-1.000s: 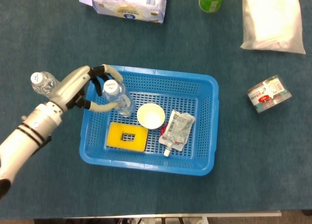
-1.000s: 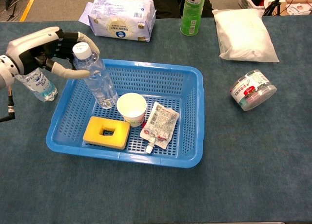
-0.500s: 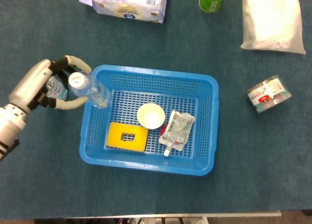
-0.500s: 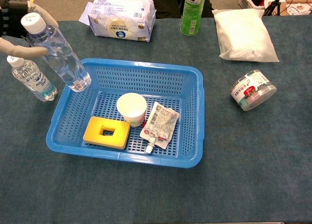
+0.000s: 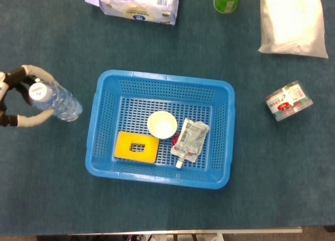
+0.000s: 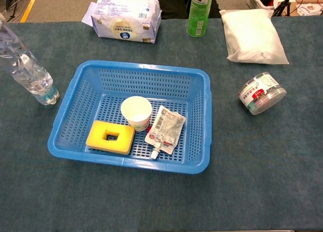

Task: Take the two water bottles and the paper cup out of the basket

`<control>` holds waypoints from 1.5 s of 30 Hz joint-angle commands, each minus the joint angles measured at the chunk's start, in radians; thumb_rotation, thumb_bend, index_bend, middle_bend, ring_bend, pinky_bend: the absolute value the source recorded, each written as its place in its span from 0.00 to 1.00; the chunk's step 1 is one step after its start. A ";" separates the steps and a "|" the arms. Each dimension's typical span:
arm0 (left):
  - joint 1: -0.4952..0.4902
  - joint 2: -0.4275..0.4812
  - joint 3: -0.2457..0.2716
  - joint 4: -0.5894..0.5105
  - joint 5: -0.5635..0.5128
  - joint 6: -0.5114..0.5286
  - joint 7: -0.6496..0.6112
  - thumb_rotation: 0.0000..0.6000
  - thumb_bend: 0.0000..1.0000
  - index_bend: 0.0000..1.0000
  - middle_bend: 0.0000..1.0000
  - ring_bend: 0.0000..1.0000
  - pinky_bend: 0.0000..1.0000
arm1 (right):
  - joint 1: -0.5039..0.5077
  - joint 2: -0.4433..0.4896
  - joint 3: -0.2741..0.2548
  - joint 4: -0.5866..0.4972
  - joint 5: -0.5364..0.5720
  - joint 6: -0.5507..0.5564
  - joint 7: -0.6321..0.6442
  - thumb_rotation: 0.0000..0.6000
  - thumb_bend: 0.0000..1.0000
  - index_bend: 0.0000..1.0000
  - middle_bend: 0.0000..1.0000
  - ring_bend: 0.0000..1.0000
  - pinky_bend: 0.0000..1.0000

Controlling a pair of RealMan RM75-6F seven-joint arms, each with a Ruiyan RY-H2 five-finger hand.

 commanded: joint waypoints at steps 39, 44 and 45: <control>0.143 -0.205 0.067 0.234 -0.117 -0.033 0.073 1.00 0.23 0.38 0.39 0.31 0.47 | 0.005 -0.009 -0.003 -0.051 -0.002 0.007 -0.071 1.00 0.12 0.34 0.42 0.35 0.41; 0.142 -0.210 0.074 0.250 -0.105 -0.057 0.048 1.00 0.23 0.36 0.34 0.25 0.43 | 0.006 -0.010 -0.002 -0.055 0.001 0.007 -0.078 1.00 0.12 0.34 0.42 0.35 0.41; 0.143 -0.210 0.074 0.253 -0.102 -0.059 0.044 1.00 0.23 0.35 0.33 0.23 0.41 | 0.006 -0.010 -0.002 -0.055 0.002 0.007 -0.080 1.00 0.12 0.34 0.42 0.35 0.41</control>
